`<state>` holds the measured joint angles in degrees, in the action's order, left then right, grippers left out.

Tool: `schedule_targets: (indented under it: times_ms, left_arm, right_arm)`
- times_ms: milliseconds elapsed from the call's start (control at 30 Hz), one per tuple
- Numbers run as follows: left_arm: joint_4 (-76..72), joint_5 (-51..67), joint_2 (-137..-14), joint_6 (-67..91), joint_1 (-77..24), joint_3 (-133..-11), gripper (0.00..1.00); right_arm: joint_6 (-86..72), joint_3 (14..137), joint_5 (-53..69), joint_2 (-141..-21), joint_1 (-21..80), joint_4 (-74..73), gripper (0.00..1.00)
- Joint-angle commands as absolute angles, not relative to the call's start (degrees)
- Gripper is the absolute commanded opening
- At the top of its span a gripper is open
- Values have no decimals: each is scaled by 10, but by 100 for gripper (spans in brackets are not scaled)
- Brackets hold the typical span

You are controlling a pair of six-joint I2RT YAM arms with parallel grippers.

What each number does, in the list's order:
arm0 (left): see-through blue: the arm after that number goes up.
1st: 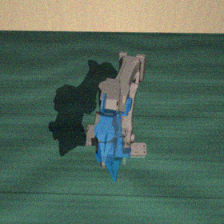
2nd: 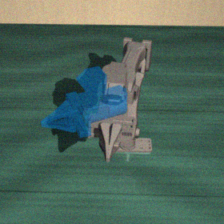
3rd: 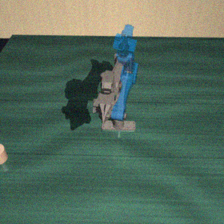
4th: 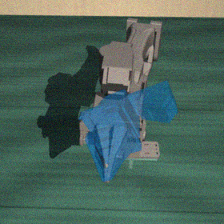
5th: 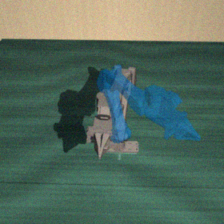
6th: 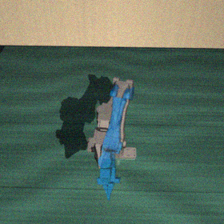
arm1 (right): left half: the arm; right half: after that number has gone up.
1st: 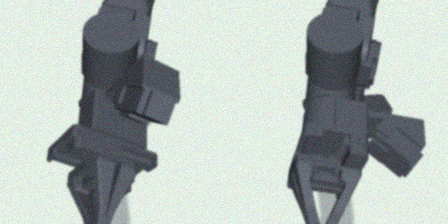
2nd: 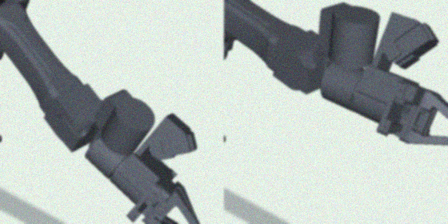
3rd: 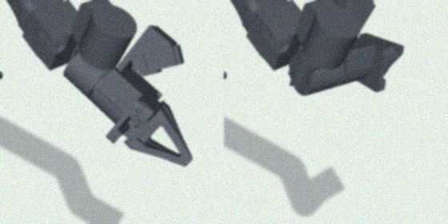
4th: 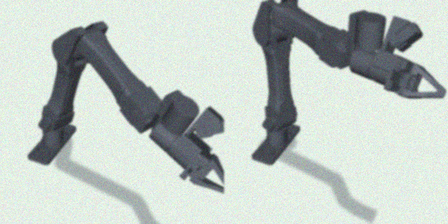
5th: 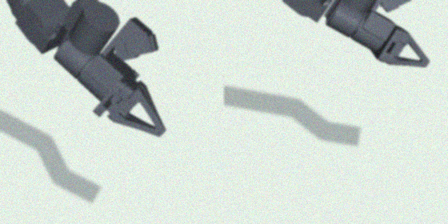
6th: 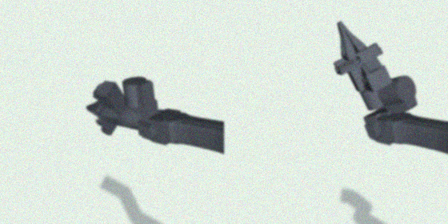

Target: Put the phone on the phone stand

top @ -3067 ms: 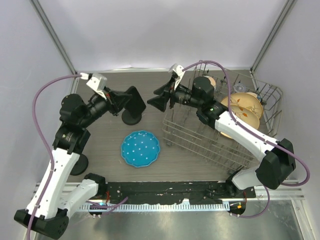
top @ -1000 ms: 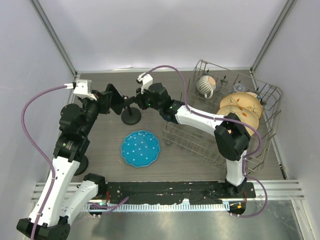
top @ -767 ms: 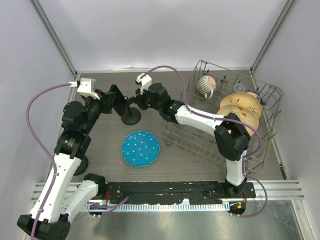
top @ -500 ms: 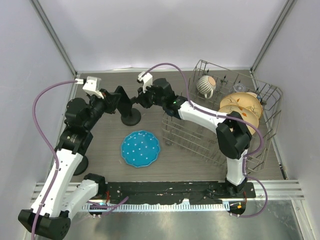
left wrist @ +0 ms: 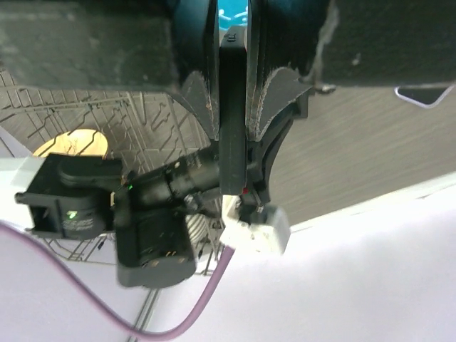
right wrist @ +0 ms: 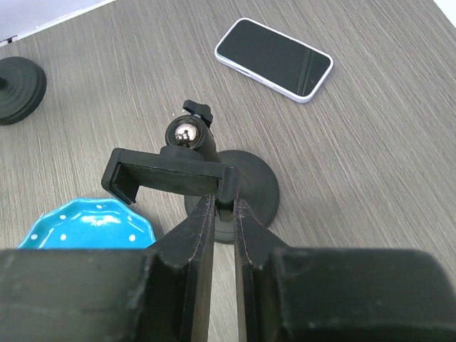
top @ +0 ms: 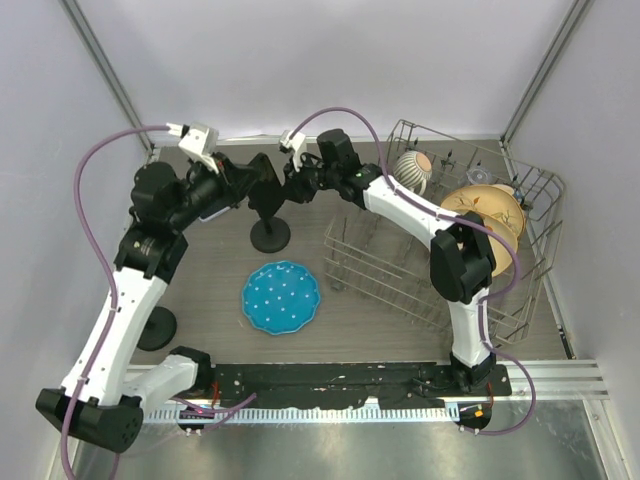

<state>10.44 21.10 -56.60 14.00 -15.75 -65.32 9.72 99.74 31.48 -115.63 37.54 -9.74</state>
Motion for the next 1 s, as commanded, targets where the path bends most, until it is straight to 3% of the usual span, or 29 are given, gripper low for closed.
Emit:
schedule_targets:
  times_ms: [0,267,400,633,967]
  left_arm:
    - [122,240,-604,77,-161,-755,0]
    - [41,339,-649,34,-162,-720,0]
    - [-16,311,-627,45,-161,-670,0]
    - [-83,211,-540,85,-146,-587,0]
    - [-93,46,-432,71,-146,-540,0]
  right_arm:
    - [119,1069,382,-1184,376,-106,1]
    - [127,1060,426,-1209,363,-98,1]
    - [118,1071,420,-1212,358,-96,1]
    - [84,1041,354,-1199,358,-56,39]
    - [83,1014,338,-1192,369,-31,46]
